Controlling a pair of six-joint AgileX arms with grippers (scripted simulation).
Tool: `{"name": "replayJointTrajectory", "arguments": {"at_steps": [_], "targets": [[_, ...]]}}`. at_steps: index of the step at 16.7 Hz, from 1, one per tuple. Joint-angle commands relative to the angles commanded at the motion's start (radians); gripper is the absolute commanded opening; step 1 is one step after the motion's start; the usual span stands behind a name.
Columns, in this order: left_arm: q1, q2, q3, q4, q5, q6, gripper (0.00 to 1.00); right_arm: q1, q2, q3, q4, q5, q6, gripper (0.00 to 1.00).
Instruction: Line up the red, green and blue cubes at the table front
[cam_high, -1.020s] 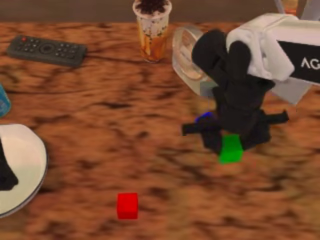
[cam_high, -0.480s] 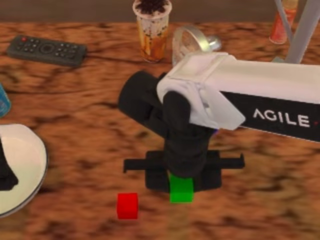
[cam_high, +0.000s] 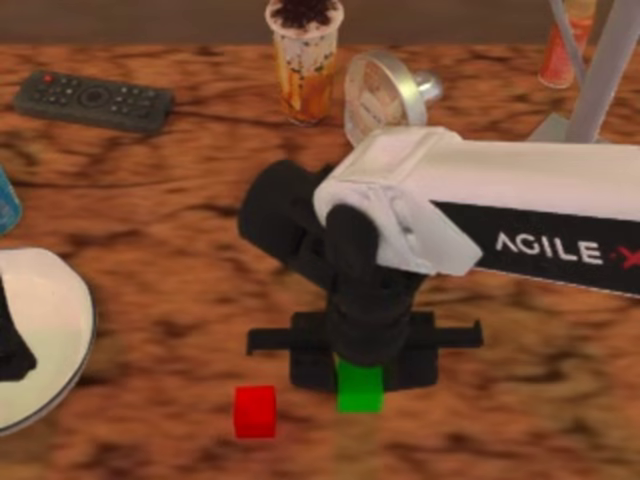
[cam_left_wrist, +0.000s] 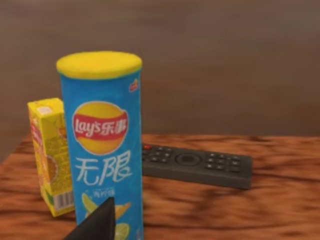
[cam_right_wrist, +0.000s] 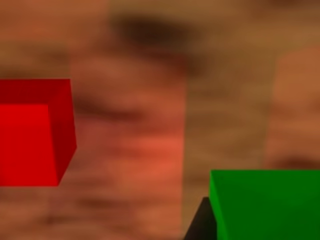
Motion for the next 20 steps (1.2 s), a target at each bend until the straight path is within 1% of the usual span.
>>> {"name": "replayJointTrajectory", "arguments": {"at_steps": [4, 9, 20], "targets": [[0.000, 0.000, 0.000, 0.000, 0.000, 0.000, 1.00, 0.005, 0.050, -0.091, 0.148, 0.001, 0.002, 0.00], [0.000, 0.000, 0.000, 0.000, 0.000, 0.000, 1.00, 0.008, 0.062, -0.111, 0.175, 0.001, 0.002, 0.00], [0.000, 0.000, 0.000, 0.000, 0.000, 0.000, 1.00, 0.008, 0.062, -0.111, 0.175, 0.001, 0.002, 0.83]]}}
